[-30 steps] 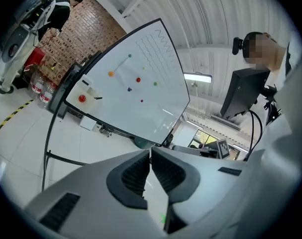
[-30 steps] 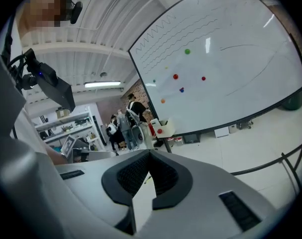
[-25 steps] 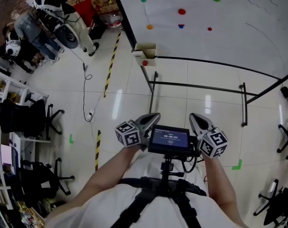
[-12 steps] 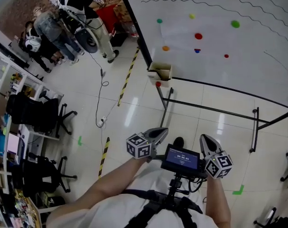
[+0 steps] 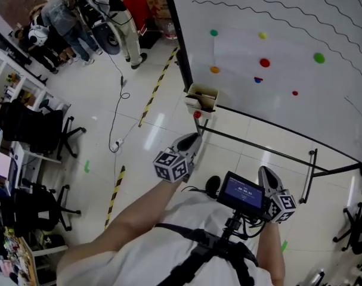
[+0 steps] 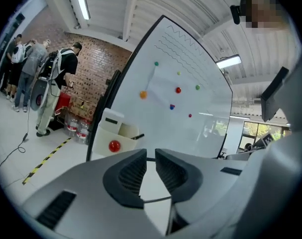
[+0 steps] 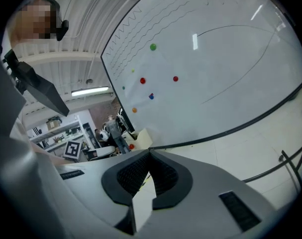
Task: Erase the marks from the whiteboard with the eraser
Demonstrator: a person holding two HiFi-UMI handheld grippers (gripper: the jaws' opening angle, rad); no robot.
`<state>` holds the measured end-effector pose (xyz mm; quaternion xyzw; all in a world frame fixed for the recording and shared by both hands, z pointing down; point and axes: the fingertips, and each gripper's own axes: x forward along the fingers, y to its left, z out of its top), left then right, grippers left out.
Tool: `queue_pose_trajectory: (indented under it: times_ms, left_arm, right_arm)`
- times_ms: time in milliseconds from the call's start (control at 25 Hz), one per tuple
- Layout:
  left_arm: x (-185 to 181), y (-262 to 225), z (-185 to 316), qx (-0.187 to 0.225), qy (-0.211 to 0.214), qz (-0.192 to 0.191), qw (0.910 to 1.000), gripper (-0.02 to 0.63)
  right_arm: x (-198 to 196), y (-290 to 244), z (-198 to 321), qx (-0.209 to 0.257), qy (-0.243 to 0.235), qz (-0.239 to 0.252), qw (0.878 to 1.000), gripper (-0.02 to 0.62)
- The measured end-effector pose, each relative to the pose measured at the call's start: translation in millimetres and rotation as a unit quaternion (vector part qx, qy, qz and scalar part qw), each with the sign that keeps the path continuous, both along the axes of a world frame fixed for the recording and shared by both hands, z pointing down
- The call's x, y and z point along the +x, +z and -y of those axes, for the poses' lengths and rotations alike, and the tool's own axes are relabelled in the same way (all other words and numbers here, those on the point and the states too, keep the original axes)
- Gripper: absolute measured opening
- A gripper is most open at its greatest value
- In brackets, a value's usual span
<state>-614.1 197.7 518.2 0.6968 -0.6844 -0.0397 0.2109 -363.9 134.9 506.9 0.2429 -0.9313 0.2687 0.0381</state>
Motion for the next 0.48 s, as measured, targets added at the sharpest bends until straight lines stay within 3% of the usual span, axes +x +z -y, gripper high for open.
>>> queue_pose_trajectory:
  times_ms: [240, 320, 360, 480]
  left_arm:
    - [-54.7, -6.2, 20.9, 0.017, -0.052, 0.024, 0.9982, 0.176]
    - [-66.5, -5.8, 28.5, 0.014, -0.065, 0.037, 0.9971, 0.255]
    - [-72.3, -4.7, 33.5, 0.012, -0.071, 0.046, 0.9964, 0.327]
    - [-90.1, -1.8, 52.2, 0.003, -0.081, 0.084, 0.9931, 0.345]
  right_arm:
    - [-36.3, -17.0, 38.5, 0.015, -0.008, -0.004, 1.0, 0.017]
    - [-45.1, -18.5, 48.3, 0.018, -0.01, -0.007, 1.0, 0.017]
    - [-49.2, -17.5, 53.8, 0.021, -0.01, -0.009, 1.0, 0.017]
    - [-65.7, -13.0, 67.5, 0.02, -0.013, -0.014, 1.0, 0.017]
